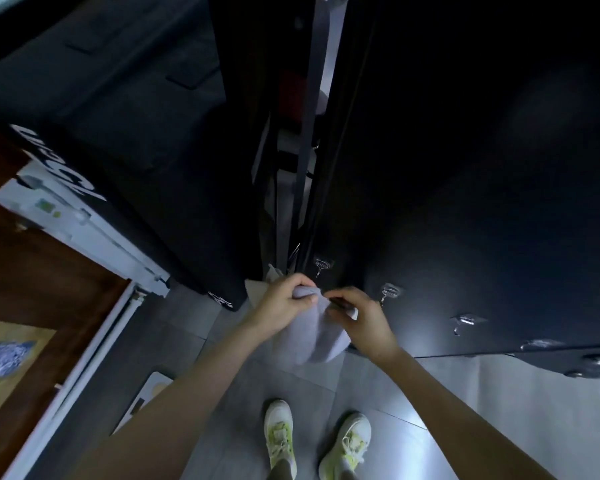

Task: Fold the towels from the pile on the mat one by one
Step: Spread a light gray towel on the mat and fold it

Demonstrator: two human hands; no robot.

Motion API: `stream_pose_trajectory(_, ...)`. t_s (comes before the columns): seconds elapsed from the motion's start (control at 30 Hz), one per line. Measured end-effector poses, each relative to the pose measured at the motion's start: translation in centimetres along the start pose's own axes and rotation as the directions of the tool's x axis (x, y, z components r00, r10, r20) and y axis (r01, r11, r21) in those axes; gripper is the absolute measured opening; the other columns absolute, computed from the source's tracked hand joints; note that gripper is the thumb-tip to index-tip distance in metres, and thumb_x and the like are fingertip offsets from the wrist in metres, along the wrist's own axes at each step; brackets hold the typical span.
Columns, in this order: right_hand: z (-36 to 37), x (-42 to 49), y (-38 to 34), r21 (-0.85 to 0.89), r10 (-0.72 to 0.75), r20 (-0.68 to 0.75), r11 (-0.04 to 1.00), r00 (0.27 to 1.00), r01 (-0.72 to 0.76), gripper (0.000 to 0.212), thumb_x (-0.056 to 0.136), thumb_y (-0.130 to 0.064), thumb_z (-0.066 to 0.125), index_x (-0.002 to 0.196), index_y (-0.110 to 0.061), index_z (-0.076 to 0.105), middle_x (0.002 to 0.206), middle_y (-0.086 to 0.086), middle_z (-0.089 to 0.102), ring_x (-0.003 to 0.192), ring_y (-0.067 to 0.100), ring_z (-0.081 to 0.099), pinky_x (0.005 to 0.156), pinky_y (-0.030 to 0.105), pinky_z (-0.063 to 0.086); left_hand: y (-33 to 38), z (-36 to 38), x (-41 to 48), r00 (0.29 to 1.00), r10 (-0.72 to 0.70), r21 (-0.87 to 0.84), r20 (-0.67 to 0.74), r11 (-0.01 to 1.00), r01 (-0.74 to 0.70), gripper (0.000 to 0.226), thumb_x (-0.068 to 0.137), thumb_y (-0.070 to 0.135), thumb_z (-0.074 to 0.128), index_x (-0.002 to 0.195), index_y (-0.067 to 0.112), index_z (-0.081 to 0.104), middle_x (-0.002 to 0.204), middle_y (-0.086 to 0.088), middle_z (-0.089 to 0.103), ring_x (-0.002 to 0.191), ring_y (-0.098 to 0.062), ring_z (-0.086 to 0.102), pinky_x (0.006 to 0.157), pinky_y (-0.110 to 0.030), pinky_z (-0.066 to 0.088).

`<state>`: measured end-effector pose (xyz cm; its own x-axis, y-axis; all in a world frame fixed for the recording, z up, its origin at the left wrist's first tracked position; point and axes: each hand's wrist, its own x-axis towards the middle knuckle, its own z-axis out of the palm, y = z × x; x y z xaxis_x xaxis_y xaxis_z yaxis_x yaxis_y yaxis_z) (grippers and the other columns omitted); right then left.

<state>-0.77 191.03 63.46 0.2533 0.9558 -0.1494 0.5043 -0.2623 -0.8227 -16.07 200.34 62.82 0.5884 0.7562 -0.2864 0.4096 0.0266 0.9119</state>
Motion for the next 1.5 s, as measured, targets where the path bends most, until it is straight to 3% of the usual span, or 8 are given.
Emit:
stream_pose_trajectory(0.23,2.4,1.7,-0.6,-0.146,0.027,-0.265,0.987,0.964,-0.068,0.021,0.088,-0.012,0.061,0.1,-0.025,0.073,0.102,-0.009,0.066,0.085,0.008,0.06,0.069,0.028,0.049,-0.1,-0.6,3.2,0.995,-0.061,-0.061,-0.074,0.996,0.057,0.019,0.081,0.015,0.07,0.094,0.015,0.055,0.084,0.005,0.06,0.081,-0.002,0.054,0.069,-0.005,0.039)
stream_pose_trajectory(0.47,3.6,2.4,0.6,-0.178,0.018,-0.344,0.98,0.939,-0.084,0.018,0.086,-0.021,0.058,0.093,-0.021,0.074,0.097,-0.006,0.069,0.08,0.014,0.064,0.061,0.029,0.047,-2.1,-0.8,4.5,0.996,-0.091,-0.025,-0.014,0.996,0.091,0.019,0.081,0.023,0.071,0.089,0.022,0.053,0.08,0.004,0.058,0.08,-0.009,0.056,0.073,-0.021,0.043)
stream_pose_trajectory(0.7,5.6,4.1,1.4,-0.138,0.007,-0.549,0.985,0.836,-0.099,0.025,0.083,-0.025,0.051,0.08,-0.012,0.072,0.083,0.001,0.071,0.07,0.012,0.058,0.056,0.022,0.038,-2.0,1.2,5.2,0.95,-0.038,-0.004,-0.309,0.999,0.039,0.025,0.077,0.018,0.075,0.085,0.012,0.052,0.073,0.009,0.054,0.07,-0.007,0.054,0.063,-0.014,0.042)
stream_pose_trajectory(0.93,6.8,4.4,1.7,-0.034,0.169,-0.553,0.974,0.816,-0.224,0.019,0.079,-0.014,0.053,0.084,-0.013,0.072,0.088,0.001,0.069,0.072,0.015,0.059,0.061,0.02,0.035,-3.3,3.2,5.8,0.88,-0.097,-0.134,-0.464,0.99,0.038,0.033,0.063,0.036,0.074,0.069,0.031,0.042,0.067,0.009,0.053,0.069,-0.018,0.057,0.07,-0.041,0.05)
stream_pose_trajectory(1.1,7.0,4.6,1.9,0.021,0.222,-0.59,0.965,0.776,-0.26,0.019,0.077,-0.006,0.053,0.081,-0.009,0.072,0.084,0.003,0.069,0.072,0.015,0.06,0.06,0.026,0.036,-2.6,4.6,5.7,0.845,-0.044,0.028,-0.533,0.997,0.07,0.033,0.064,0.039,0.074,0.066,0.029,0.042,0.061,0.012,0.051,0.076,-0.028,0.058,0.069,-0.042,0.05)
stream_pose_trajectory(1.27,7.0,4.7,1.3,0.043,0.199,-0.56,0.976,0.804,-0.212,0.015,0.078,0.003,0.059,0.082,-0.004,0.072,0.085,0.008,0.07,0.075,0.015,0.06,0.064,0.012,0.032,-2.7,3.5,5.5,0.751,-0.303,-0.258,-0.587,0.949,0.182,0.031,0.049,0.043,0.081,0.063,0.034,0.055,0.085,0.012,0.043,0.089,-0.025,0.056,0.08,-0.042,0.051)
stream_pose_trajectory(1.4,6.9,3.7,1.4,0.005,0.105,-0.576,0.992,0.811,-0.125,0.017,0.078,0.004,0.061,0.085,-0.004,0.073,0.091,0.007,0.07,0.08,0.01,0.06,0.071,0.004,0.037,-2.3,3.6,5.6,0.734,-0.295,-0.194,-0.611,0.956,0.222,0.037,0.058,0.029,0.085,0.075,0.023,0.053,0.095,-0.002,0.044,0.092,-0.03,0.054,0.079,-0.041,0.05)
stream_pose_trajectory(1.5,7.3,1.9,1.2,-0.044,0.122,-0.643,0.98,0.756,-0.195,0.016,0.082,0.0,0.06,0.091,-0.008,0.07,0.103,0.005,0.066,0.082,0.02,0.062,0.062,0.023,0.045,-2.1,4.1,5.7,0.753,-0.232,-0.184,-0.616,0.972,0.149,0.029,0.06,0.025,0.083,0.07,0.028,0.055,0.09,-0.004,0.049,0.085,-0.032,0.057,0.078,-0.044,0.051)
